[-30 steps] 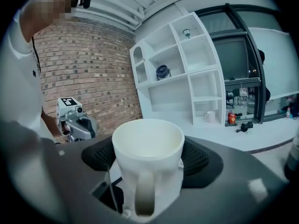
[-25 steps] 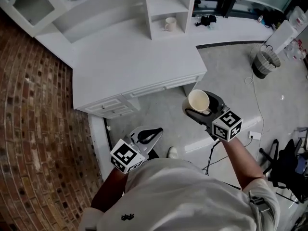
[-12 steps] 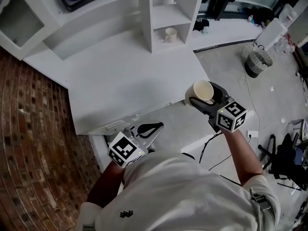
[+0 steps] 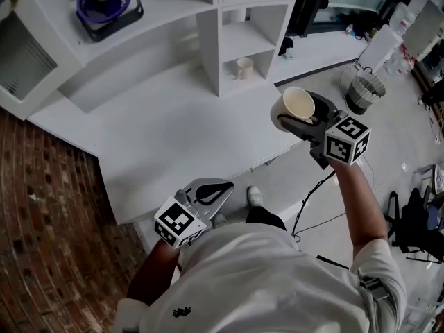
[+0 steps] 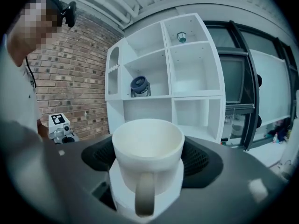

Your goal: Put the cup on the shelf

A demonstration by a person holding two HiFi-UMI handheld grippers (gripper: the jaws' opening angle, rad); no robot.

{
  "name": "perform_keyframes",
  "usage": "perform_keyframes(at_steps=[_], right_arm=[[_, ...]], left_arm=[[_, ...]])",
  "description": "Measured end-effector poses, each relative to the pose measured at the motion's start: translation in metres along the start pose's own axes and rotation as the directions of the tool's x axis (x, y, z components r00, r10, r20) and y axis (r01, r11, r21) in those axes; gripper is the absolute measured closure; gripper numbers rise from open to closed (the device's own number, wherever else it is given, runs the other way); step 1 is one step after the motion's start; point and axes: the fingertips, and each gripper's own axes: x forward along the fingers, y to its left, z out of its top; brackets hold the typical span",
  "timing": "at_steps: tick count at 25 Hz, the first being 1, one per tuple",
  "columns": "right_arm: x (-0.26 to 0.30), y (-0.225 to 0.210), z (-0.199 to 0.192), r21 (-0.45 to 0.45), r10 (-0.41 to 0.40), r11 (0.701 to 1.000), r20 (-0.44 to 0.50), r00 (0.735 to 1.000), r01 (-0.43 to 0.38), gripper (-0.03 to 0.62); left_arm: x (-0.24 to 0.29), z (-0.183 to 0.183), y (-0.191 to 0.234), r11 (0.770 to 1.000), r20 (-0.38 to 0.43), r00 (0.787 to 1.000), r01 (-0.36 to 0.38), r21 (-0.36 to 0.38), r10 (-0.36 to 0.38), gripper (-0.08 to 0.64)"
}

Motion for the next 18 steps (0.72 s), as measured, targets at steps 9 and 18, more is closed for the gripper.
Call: perform_keyframes(at_steps=[9, 18], right_arm=[[0.033, -0.083, 0.11, -0.133, 0.029, 0.991, 0.046, 0.999, -0.023, 0.166], [0.084, -0.153, 0.205, -0.208, 0.115, 0.974, 0.081, 0.99, -0.096, 0.166]], left_arm=[[0.032, 0.037, 0.047, 0.999, 0.032, 0.999, -0.038, -0.003, 0.038, 0.555], [0.075, 0.075, 0.096, 0.996, 0.055, 0.994, -0.094, 0.001, 0.094, 0.555]])
